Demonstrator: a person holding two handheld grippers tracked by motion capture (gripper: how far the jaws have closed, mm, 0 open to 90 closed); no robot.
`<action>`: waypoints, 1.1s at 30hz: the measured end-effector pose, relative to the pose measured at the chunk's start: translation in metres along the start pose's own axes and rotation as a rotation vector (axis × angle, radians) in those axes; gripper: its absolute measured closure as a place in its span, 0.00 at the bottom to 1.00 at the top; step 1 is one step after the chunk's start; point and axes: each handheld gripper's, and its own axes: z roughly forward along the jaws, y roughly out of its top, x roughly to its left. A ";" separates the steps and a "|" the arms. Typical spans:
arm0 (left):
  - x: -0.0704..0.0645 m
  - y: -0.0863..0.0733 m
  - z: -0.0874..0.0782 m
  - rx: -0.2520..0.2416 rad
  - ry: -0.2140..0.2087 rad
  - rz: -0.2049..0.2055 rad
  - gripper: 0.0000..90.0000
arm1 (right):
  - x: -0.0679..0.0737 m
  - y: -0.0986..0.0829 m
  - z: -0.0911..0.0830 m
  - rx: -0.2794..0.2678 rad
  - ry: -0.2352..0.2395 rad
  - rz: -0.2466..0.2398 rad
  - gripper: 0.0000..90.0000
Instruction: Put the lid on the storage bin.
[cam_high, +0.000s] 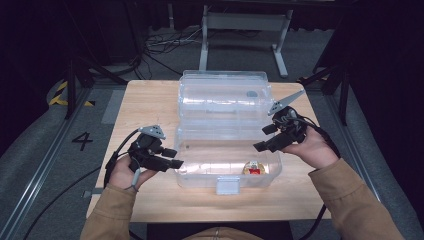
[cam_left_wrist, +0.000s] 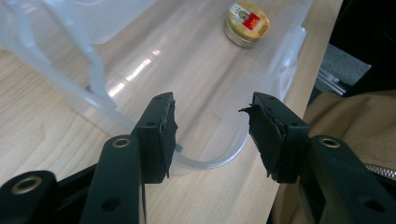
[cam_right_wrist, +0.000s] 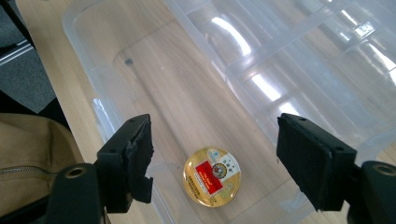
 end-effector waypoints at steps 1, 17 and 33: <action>0.000 0.000 0.000 0.000 0.000 0.000 0.57 | -0.001 0.001 -0.001 -0.004 -0.003 -0.001 0.31; -0.009 0.004 0.039 0.087 -0.049 0.048 0.57 | -0.026 0.025 -0.008 -0.097 0.044 0.014 0.44; -0.009 0.003 0.057 0.159 -0.081 0.059 0.59 | -0.036 0.070 0.007 -0.150 -0.046 -0.014 0.57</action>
